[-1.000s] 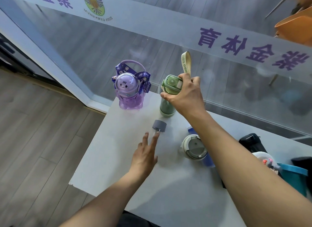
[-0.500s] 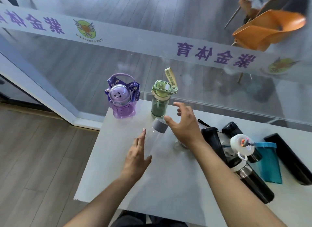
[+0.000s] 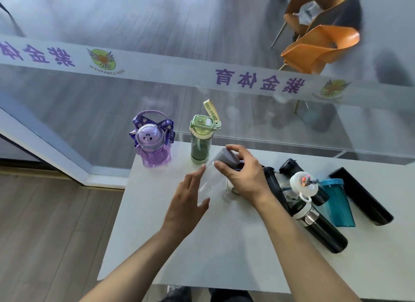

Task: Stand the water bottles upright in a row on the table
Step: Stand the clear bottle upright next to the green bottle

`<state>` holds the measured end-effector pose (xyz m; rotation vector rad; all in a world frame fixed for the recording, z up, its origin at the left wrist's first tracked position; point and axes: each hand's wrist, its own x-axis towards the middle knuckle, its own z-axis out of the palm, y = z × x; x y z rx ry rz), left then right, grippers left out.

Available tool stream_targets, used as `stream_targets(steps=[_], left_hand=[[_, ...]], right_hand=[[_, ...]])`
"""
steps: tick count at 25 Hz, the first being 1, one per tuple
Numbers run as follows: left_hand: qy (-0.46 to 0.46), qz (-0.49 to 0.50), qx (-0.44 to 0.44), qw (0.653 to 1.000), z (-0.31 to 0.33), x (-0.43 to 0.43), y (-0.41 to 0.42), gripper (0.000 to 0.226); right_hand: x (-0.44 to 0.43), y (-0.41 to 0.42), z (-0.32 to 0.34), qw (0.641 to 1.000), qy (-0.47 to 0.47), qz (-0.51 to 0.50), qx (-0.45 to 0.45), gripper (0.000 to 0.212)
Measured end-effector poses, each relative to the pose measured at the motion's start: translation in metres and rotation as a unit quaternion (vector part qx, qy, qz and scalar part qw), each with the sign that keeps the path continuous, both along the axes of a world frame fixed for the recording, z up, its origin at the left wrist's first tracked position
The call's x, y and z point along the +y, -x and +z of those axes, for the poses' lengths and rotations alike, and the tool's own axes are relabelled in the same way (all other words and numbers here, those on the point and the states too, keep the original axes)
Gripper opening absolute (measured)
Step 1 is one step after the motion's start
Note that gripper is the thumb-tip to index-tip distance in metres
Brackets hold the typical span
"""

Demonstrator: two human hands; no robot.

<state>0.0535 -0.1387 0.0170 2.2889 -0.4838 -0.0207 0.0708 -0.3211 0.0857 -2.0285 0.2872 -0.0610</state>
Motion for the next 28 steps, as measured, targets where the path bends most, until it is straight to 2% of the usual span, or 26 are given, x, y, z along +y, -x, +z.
stream_targets(steps=[3, 6, 10, 14, 16, 20, 24, 28], left_hand=[[-0.008, 0.02, -0.045, 0.999, 0.018, -0.018, -0.026, 0.073], [-0.032, 0.074, -0.081, 0.993, 0.031, -0.039, -0.066, 0.065], [-0.144, 0.114, -0.116, 0.976, 0.037, -0.068, -0.124, 0.071], [-0.289, 0.118, -0.063, 0.948, 0.031, -0.094, -0.162, 0.08], [-0.317, 0.138, -0.059, 0.936, 0.026, -0.098, -0.169, 0.08], [-0.307, 0.156, -0.104, 0.933, 0.021, -0.091, -0.173, 0.076], [-0.285, 0.157, -0.099, 0.94, 0.018, -0.082, -0.175, 0.065], [-0.238, 0.146, -0.08, 0.957, 0.014, -0.082, -0.173, 0.065]], right_hand=[[-0.026, -0.018, 0.005, 0.998, -0.017, -0.035, -0.04, 0.064], [-0.064, -0.043, 0.005, 0.996, -0.032, -0.036, -0.069, 0.063], [-0.109, -0.078, -0.003, 0.996, -0.019, -0.027, -0.081, 0.058], [-0.138, -0.108, -0.025, 0.997, 0.044, 0.001, -0.071, 0.06], [-0.145, -0.118, -0.039, 0.997, 0.054, 0.014, -0.048, 0.06], [-0.146, -0.132, -0.058, 0.996, 0.07, 0.024, -0.045, 0.06], [-0.136, -0.139, -0.068, 0.994, 0.084, 0.056, -0.033, 0.063], [-0.129, -0.131, -0.073, 0.989, 0.116, 0.085, -0.02, 0.063]])
